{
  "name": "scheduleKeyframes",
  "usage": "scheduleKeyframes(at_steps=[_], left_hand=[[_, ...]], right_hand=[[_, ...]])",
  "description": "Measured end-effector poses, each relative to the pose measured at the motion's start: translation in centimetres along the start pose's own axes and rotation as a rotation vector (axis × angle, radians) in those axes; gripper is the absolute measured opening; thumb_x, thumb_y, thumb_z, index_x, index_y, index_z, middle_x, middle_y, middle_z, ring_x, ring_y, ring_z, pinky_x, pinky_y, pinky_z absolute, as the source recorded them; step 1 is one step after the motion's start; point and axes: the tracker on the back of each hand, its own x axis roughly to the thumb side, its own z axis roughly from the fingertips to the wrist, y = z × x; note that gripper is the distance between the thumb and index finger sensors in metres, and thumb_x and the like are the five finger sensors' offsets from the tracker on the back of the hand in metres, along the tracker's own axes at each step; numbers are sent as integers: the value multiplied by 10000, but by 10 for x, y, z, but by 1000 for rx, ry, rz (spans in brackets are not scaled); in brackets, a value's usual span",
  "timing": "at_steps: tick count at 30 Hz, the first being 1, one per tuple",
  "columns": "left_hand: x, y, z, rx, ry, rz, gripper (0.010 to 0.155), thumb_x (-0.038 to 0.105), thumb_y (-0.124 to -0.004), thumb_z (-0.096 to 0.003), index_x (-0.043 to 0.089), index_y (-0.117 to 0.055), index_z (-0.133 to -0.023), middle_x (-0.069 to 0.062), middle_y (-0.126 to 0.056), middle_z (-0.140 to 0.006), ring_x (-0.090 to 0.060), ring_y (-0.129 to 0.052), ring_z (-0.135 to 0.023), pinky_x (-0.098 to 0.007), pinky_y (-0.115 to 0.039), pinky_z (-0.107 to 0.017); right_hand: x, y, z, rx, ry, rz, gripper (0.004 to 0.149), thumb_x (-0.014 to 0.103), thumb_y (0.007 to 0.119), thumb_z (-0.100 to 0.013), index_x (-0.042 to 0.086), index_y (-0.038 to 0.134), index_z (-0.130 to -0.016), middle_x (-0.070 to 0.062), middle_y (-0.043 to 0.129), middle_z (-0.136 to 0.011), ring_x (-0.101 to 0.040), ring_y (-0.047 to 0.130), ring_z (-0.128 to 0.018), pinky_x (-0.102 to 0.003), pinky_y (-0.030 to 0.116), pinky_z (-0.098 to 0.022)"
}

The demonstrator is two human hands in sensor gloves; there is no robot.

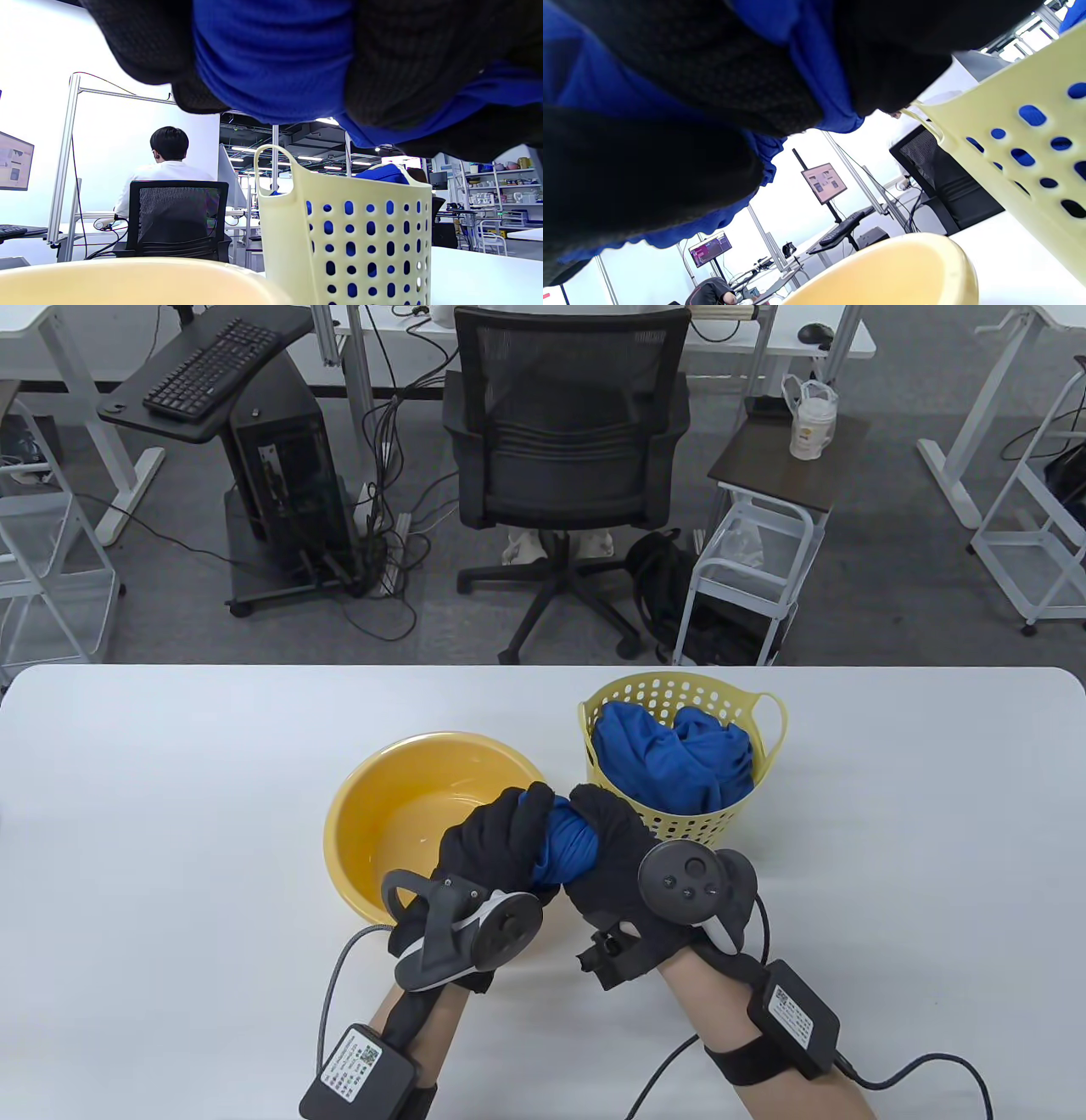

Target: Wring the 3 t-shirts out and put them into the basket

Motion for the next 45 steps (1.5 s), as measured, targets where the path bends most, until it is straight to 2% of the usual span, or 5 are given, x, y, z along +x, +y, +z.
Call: scheduleKeyframes(at_steps=[21,34,38,43,45], left_hand=[[-15,2,0,-37,-13,77,1144,567,-1043,-385,253,-256,-1153,-114,-688,-1141,-359,-953,-908,-534,-880,-595],[-19,18,3,19,69,90,1056,703,-777,-512,320,-7,-1126,-188,-143,-1281,-503,-351,-1159,-630,-497,-825],[-43,12,3,-4,166,97,997,700,-748,-534,324,-48,-1136,-201,-167,-1280,-504,-392,-1154,-631,-522,-812],[-64,10,5,-31,269,190,972,698,-726,-553,321,-53,-1144,-216,-171,-1275,-509,-420,-1144,-627,-539,-803],[-69,11,7,-35,292,188,964,700,-721,-556,319,-65,-1150,-213,-195,-1278,-504,-435,-1144,-625,-549,-798]], right_hand=[[7,-11,-4,155,-83,13,865,189,1018,-420,118,471,-1086,-361,717,-920,-472,941,-413,-390,897,-159],[-58,-75,-17,-219,165,-399,760,141,1009,-429,244,590,-1056,-375,689,-956,-562,890,-470,-443,878,-201],[-82,-101,-13,-443,154,16,780,115,917,-493,198,437,-1102,-403,448,-1048,-682,704,-698,-597,793,-416],[-91,-42,-27,75,33,357,723,538,694,-584,24,681,-1093,-396,535,-1118,-718,586,-896,-777,533,-593],[-91,-14,-30,348,119,386,741,563,571,-605,4,676,-1079,-352,516,-1140,-672,433,-975,-765,121,-619]])
